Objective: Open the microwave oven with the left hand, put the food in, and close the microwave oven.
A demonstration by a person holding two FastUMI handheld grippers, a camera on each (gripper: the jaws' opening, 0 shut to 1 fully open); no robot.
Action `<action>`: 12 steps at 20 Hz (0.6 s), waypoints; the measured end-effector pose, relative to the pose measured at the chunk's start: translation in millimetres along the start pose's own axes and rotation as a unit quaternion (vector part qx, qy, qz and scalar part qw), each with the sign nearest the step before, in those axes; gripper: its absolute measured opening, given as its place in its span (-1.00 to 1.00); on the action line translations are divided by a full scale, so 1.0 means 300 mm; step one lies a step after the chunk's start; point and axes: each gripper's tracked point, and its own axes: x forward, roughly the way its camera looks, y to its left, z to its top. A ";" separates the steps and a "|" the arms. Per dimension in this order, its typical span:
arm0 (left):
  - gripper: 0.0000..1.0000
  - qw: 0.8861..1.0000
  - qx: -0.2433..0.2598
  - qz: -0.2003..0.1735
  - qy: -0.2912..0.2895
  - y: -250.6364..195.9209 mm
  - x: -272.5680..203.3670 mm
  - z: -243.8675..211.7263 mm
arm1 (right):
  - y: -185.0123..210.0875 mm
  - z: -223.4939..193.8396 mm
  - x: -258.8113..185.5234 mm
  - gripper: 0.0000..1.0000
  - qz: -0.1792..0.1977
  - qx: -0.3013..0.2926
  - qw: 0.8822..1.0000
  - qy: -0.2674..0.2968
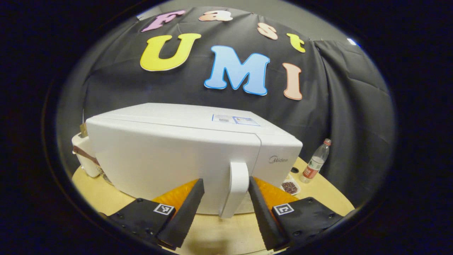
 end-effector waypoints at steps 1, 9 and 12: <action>0.62 1.000 0.010 0.006 0.002 0.004 0.004 -0.014 | 0.000 -0.005 0.000 0.94 -0.001 -0.002 1.000 0.003; -0.22 0.997 0.078 0.002 0.028 -0.040 0.034 -0.089 | -0.005 -0.029 0.016 0.95 0.000 -0.022 1.000 0.016; -0.58 0.997 0.068 -0.003 0.038 -0.035 0.024 -0.105 | -0.003 -0.042 0.012 0.94 0.006 -0.014 1.000 0.022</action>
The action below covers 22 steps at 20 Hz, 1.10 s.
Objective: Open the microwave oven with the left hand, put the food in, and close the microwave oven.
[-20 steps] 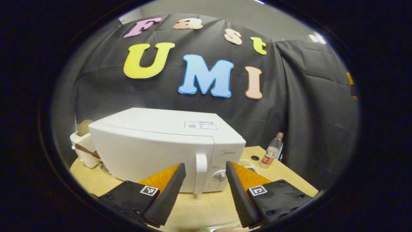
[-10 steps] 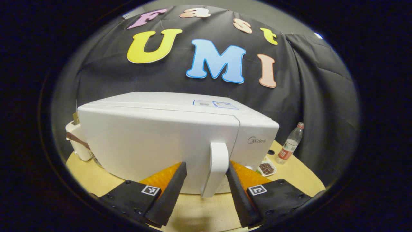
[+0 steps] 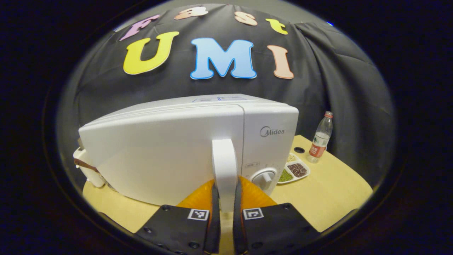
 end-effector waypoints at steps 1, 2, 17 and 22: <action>-0.63 1.000 -0.006 0.000 0.000 -0.001 0.001 -0.001 | 0.000 0.000 -0.001 0.94 0.000 0.000 1.000 0.000; -0.69 1.000 -0.004 0.003 0.001 -0.002 0.008 -0.007 | -0.002 -0.003 -0.003 0.94 0.002 -0.001 1.000 0.000; -0.81 1.000 -0.008 0.016 0.009 0.024 -0.218 -0.082 | -0.013 -0.002 -0.028 0.94 0.025 0.000 1.000 -0.005; -0.80 1.000 0.005 0.021 0.005 0.090 -0.416 -0.156 | 0.089 -0.011 -0.017 0.94 0.065 0.003 0.998 -0.009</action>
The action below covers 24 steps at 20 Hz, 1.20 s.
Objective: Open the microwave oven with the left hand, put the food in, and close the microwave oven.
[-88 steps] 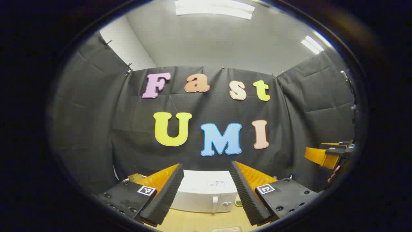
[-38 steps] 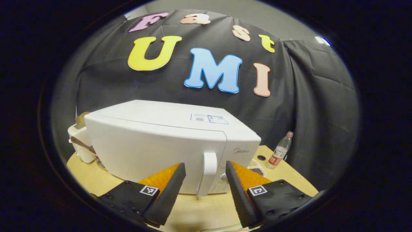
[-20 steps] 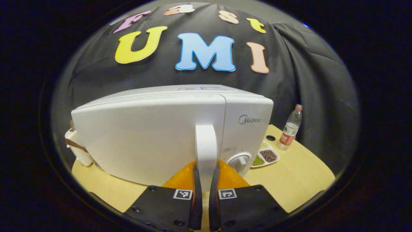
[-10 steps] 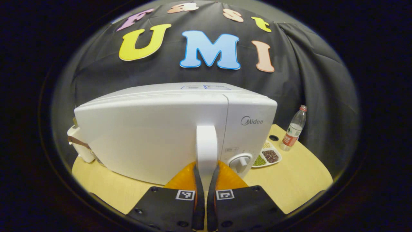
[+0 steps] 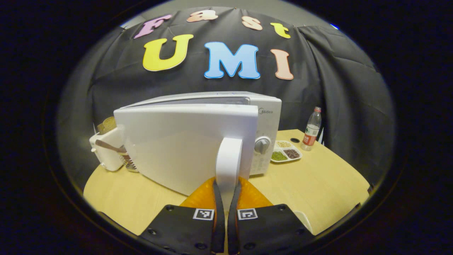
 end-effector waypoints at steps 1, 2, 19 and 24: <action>-0.77 1.000 0.008 -0.003 0.000 0.017 -0.036 -0.018 | 0.029 -0.004 0.004 0.94 0.011 0.000 1.000 0.001; -0.63 1.000 0.010 -0.007 0.002 0.033 -0.081 -0.033 | 0.054 -0.014 0.007 0.94 0.019 -0.002 1.000 0.003; 0.82 0.995 -0.039 0.085 0.027 0.468 -0.490 -0.233 | 0.403 -0.124 0.019 0.94 0.123 -0.038 0.991 0.029; 0.82 0.992 -0.039 0.117 0.035 0.609 -0.592 -0.280 | 0.461 -0.141 0.018 0.94 0.136 -0.037 0.989 0.034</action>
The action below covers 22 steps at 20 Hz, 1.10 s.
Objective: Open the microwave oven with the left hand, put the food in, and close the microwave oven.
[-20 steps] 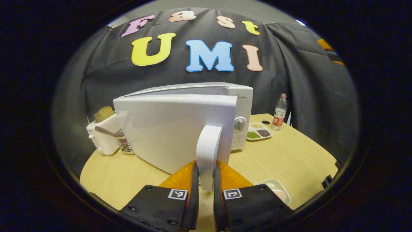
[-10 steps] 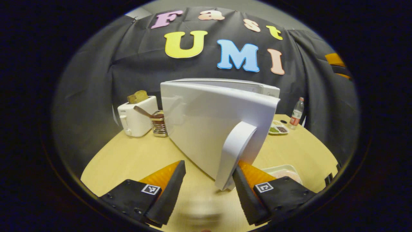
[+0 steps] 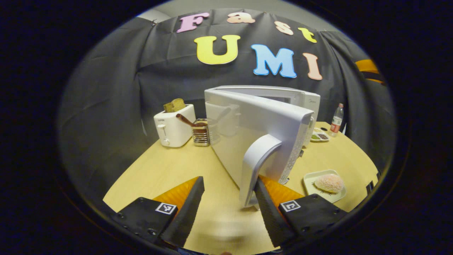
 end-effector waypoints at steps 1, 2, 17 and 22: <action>0.82 1.000 -0.001 0.008 0.001 0.038 -0.008 -0.005 | 0.014 -0.002 0.004 0.94 0.003 0.000 1.000 0.001; 0.76 1.000 -0.001 0.016 0.003 0.074 -0.014 -0.014 | 0.026 -0.007 0.009 0.94 0.006 0.000 1.000 0.003; 0.82 0.999 -0.005 -0.033 0.009 0.330 -0.033 -0.050 | 0.098 -0.469 0.102 0.95 0.051 -0.047 0.988 0.140; 0.76 0.998 0.001 -0.062 0.011 0.321 -0.035 -0.064 | 0.112 -0.739 0.096 0.96 0.080 -0.086 0.968 0.222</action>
